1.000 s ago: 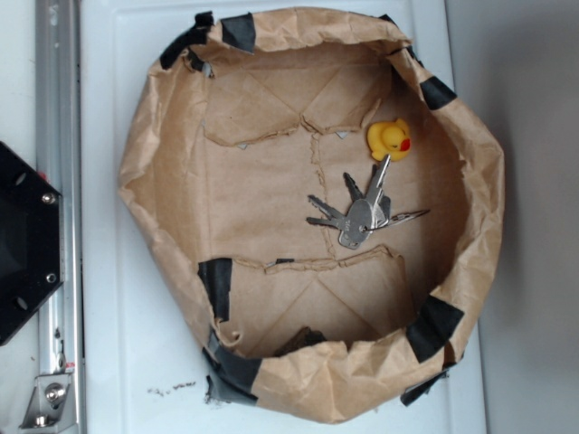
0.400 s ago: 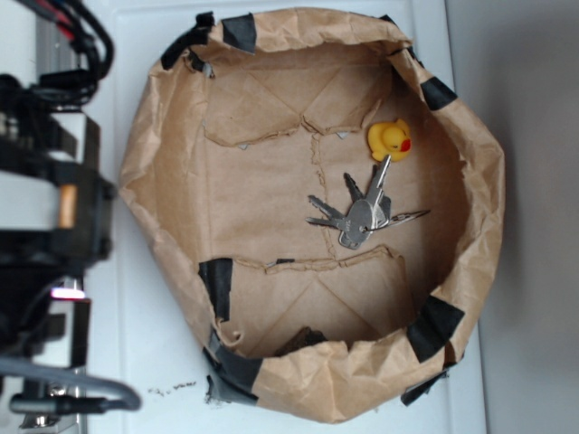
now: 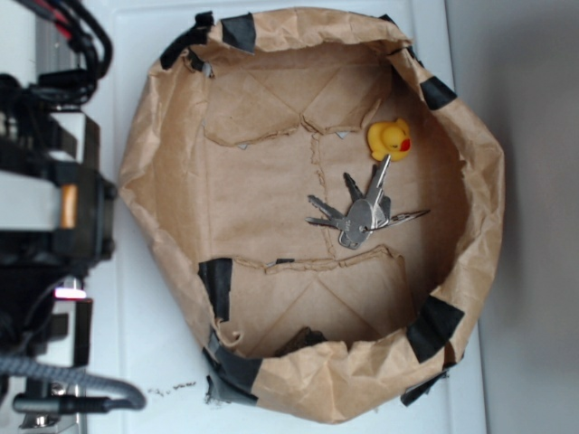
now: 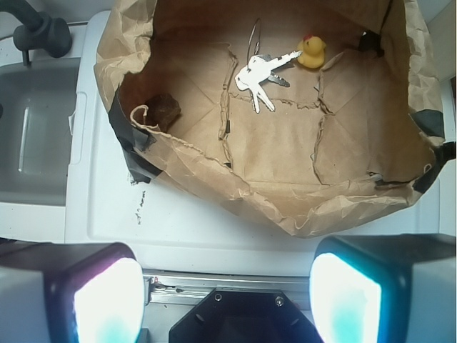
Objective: Grab the silver keys.
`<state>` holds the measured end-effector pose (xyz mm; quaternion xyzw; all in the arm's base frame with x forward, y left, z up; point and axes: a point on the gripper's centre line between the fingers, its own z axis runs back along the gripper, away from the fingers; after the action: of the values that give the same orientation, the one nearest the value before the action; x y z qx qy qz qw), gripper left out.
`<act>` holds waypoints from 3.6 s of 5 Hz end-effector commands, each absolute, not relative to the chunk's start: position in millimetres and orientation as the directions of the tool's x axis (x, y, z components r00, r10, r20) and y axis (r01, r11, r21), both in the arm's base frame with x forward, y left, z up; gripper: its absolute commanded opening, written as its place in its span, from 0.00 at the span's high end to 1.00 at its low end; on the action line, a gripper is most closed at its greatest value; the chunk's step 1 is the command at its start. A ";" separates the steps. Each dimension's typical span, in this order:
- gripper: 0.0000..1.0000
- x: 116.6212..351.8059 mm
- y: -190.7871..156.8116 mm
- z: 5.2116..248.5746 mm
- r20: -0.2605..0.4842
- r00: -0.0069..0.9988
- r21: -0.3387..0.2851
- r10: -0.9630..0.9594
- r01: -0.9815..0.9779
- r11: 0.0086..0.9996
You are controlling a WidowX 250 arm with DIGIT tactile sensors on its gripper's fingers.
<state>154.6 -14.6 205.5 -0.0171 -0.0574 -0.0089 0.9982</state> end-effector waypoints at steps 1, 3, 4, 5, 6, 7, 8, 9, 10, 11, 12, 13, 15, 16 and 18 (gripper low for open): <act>0.00 254.2 13.5 178.7 0.248 0.963 -0.053 0.103 -0.093 0.994; 0.00 288.8 41.1 115.2 0.303 0.953 -0.023 -0.002 0.010 1.000; 0.00 284.2 26.2 83.1 0.278 0.959 -0.012 -0.052 0.058 0.998; 0.00 278.3 10.4 71.7 0.276 0.956 0.011 -0.099 0.100 0.995; 0.00 281.3 3.5 67.6 0.274 0.957 0.007 -0.096 0.097 0.995; 0.00 282.0 2.8 67.8 0.290 0.953 0.018 -0.085 0.083 0.996; 0.00 286.1 1.2 72.6 0.276 0.961 -0.078 -0.009 0.032 0.996; 0.00 295.0 0.6 71.3 0.320 0.947 -0.074 0.031 -0.008 0.997; 0.00 308.7 0.9 64.7 0.339 0.941 0.002 -0.010 0.010 1.000; 0.00 317.8 9.2 64.4 0.354 0.935 0.022 -0.005 -0.003 1.000; 0.00 325.3 12.3 69.8 0.371 0.929 0.021 0.001 -0.010 1.000; 0.00 332.5 13.6 71.3 0.372 0.928 0.010 0.023 -0.029 1.000; 1.00 337.8 12.3 66.8 0.382 0.923 0.018 0.045 -0.056 0.998; 1.00 338.8 12.4 64.2 0.382 0.922 0.015 0.066 -0.078 0.997; 1.00 340.3 6.9 54.5 0.396 0.914 0.026 0.087 -0.105 0.994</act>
<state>332.3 15.9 42.0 0.0279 -0.1811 0.0593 0.9813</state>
